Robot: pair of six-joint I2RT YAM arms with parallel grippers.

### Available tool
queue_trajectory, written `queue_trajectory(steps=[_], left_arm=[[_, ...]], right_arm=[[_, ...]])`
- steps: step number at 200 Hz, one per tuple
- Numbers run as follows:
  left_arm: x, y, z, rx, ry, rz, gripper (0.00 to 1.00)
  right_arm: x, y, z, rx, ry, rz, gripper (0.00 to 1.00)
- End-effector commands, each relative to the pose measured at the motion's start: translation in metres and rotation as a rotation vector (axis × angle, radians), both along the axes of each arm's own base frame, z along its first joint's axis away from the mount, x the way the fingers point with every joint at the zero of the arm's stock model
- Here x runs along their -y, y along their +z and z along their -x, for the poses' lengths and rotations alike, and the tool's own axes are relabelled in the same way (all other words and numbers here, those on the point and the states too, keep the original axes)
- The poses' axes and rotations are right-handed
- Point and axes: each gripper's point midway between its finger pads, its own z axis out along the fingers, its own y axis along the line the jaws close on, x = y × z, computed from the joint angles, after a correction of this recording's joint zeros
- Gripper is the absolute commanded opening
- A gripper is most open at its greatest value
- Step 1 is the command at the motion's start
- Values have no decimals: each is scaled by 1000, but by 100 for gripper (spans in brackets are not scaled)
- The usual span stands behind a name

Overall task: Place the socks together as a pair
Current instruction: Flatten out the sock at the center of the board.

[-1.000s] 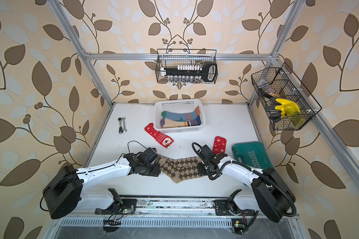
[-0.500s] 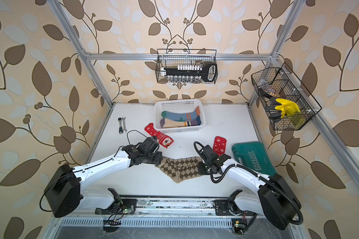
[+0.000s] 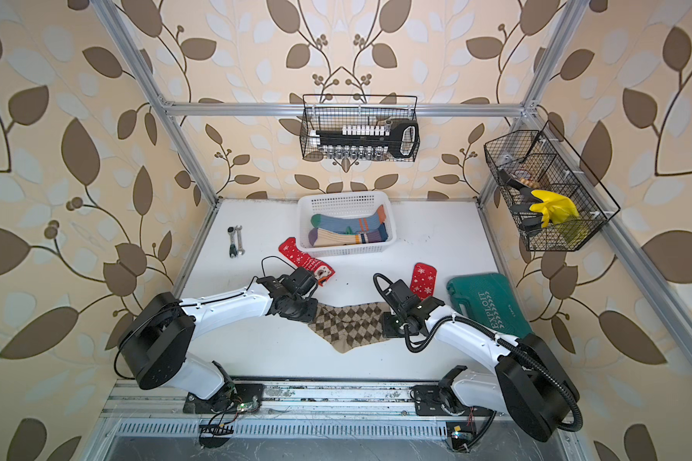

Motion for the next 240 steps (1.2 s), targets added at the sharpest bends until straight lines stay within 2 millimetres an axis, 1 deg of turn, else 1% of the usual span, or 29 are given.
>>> queue_trajectory(steps=[1,10,28,42,60,65,66,69,92,121,147,162,168,180,198,216,228,240], left_arm=[[15,11,-9,19,-27,52,28],[14,10,-8,16,-26,52,22],[11,12,-6,10,-19,44,7],[10,18,-1,1,-14,52,0],[11,34,7,-10,-17,84,0],[10,36,10,-24,-18,82,0],[11,41,11,-16,-19,90,0],[10,47,12,-10,-19,100,0],[10,70,33,-36,-38,136,0],[15,86,67,-118,-70,225,0],[21,96,92,-173,-87,308,0],[18,92,98,-189,-81,302,0],[14,87,98,-193,-75,287,0],[8,74,97,-191,-61,242,0],[-1,51,89,-173,-32,164,0],[-7,30,81,-160,-7,100,0],[-9,19,75,-149,5,66,0],[-12,13,70,-132,17,35,0]], right_arm=[[1,2,3,-3,3,-8,0],[0,3,3,-2,5,-12,0],[-1,7,4,-1,8,-22,0],[-3,14,5,-3,16,-35,0],[-10,26,10,-29,48,-65,0],[-12,30,11,-33,59,-70,0],[-12,30,12,-35,59,-71,0],[-13,32,12,-39,66,-75,0],[-17,44,21,-72,116,-71,0],[-27,54,35,-119,171,-124,0],[-37,70,46,-136,214,-193,0],[-37,78,49,-127,222,-212,0],[-38,80,49,-121,224,-218,0],[-35,78,47,-111,212,-208,0],[-29,67,42,-96,175,-171,0],[-24,53,35,-75,118,-173,0],[-21,44,33,-70,80,-185,0],[-17,37,31,-57,42,-194,0]])
